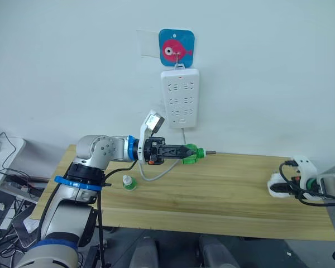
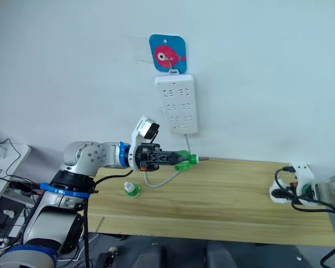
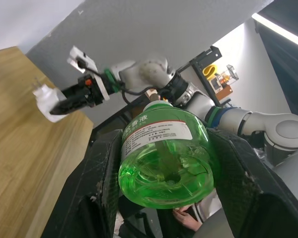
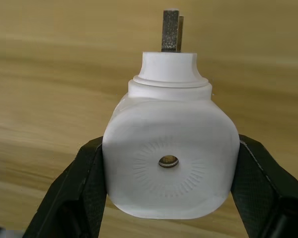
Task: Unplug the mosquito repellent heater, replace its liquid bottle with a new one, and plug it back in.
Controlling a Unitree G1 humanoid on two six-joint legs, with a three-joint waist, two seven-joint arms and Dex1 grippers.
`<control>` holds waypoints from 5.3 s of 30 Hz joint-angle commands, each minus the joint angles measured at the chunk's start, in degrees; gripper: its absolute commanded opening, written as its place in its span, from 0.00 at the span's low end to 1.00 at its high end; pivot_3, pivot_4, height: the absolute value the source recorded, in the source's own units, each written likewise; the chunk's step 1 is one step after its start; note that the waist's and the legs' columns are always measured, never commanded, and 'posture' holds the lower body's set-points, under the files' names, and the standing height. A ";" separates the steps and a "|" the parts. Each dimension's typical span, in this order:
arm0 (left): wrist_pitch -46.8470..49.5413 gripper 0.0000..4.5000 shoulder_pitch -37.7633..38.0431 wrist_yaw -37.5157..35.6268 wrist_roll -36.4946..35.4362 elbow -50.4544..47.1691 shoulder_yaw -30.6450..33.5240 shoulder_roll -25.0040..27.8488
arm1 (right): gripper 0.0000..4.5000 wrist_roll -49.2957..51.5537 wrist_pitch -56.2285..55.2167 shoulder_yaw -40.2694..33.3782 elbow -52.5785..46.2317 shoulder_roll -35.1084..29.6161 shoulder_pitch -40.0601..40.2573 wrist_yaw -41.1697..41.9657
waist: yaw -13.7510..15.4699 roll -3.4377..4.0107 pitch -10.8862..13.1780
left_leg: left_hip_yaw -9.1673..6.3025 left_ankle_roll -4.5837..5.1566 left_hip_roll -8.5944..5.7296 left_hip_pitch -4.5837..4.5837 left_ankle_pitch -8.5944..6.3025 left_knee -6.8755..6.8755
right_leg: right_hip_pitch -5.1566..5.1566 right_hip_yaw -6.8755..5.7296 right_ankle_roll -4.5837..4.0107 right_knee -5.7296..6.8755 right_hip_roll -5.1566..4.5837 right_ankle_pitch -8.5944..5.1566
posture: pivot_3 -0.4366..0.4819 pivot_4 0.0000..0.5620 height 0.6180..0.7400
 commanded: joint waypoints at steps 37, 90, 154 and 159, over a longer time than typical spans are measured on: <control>-10.80 0.50 4.96 0.50 5.90 -7.50 2.47 -3.75 | 0.98 -11.31 21.21 -36.74 -31.80 6.29 2.94 9.41 | 0.72 0.09 0.46 | 0.01 -0.02 -0.03 0.07 0.00 0.01 | 0.06 0.03 0.01 0.04 -0.03 0.00 | 0.48 0.28 1.00; -55.77 0.50 8.89 14.28 29.46 -7.70 -0.90 -21.90 | 0.71 65.05 -12.69 -30.27 -54.48 53.01 6.75 -58.84 | -2.81 0.19 0.44 | -0.04 -0.20 -0.03 -0.06 0.10 -0.19 | 0.01 0.04 0.07 -0.07 -0.02 0.01 | 0.50 0.27 1.00; -55.92 1.00 10.69 3.09 39.15 -5.44 -10.00 -10.41 | 0.19 -27.87 -63.15 -12.97 0.36 40.77 10.10 -24.50 | -0.35 0.15 0.46 | 0.09 -0.21 -0.03 0.04 0.10 -0.14 | 0.02 0.13 0.04 -0.05 -0.04 0.02 | 0.52 0.27 1.00; -54.44 1.00 11.95 1.80 35.88 -8.82 -9.11 -10.55 | 0.19 -29.37 -65.21 -14.37 2.19 42.26 10.64 -23.08 | -0.36 0.16 0.45 | 0.08 -0.21 -0.04 0.06 0.10 -0.11 | 0.02 0.12 0.04 0.02 -0.05 0.03 | 0.54 0.25 1.00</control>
